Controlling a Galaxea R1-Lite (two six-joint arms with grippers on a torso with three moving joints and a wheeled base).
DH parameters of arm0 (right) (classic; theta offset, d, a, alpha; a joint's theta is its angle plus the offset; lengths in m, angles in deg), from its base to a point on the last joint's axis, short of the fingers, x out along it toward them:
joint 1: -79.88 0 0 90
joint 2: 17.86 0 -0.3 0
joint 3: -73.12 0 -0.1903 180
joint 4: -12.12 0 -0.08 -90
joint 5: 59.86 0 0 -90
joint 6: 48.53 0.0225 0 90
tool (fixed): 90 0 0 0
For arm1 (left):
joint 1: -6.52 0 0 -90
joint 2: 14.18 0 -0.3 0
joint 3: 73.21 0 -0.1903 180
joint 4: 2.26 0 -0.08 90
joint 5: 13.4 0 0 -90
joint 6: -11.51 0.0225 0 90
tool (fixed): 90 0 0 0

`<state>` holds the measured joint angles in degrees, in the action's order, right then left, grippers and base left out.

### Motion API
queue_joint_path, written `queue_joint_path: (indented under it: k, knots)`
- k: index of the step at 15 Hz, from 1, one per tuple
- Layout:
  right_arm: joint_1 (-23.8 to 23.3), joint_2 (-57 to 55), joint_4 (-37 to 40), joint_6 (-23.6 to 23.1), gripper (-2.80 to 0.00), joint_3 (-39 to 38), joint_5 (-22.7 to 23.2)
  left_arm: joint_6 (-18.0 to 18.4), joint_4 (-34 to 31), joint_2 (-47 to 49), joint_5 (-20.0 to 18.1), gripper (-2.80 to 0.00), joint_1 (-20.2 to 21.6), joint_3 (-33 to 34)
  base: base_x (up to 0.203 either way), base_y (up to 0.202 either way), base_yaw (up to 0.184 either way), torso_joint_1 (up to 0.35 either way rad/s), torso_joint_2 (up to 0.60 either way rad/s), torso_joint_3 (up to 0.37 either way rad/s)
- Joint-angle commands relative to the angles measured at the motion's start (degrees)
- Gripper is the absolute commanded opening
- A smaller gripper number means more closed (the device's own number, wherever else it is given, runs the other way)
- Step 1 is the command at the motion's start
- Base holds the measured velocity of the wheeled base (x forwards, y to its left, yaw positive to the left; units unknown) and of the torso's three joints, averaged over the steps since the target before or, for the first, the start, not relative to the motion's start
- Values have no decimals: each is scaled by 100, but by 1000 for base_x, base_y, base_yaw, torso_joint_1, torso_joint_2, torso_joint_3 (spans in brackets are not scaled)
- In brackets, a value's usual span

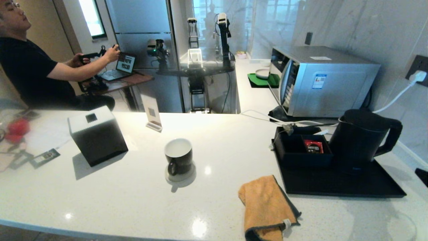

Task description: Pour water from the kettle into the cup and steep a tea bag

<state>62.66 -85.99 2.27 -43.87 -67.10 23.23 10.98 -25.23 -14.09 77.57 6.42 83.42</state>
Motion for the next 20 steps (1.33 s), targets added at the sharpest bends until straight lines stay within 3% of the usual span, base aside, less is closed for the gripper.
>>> queue_joint_path:
  k: [1, 7, 14, 20]
  knots:
    - [0, -779, -398, 5, 0, 1, -3, 0, -4, -1, 1, -280, 1, 0, 0, 0, 0, 0, 0, 0]
    - [2, -1971, -1480, 13, 0, 35, -3, 0, 4, -1, 1, -280, 1, 0, 0, 0, 0, 0, 0, 0]
    - [0, -3146, -2354, -61, 0, 764, -39, 0, -5, -1, 1, -280, 1, 0, 0, 0, 0, 0, 0, 0]
    - [-310, -3607, -2659, -583, 0, 1236, -70, 0, 4, -1, 1, -280, 1, 0, 0, 0, 0, 0, 0, 0]
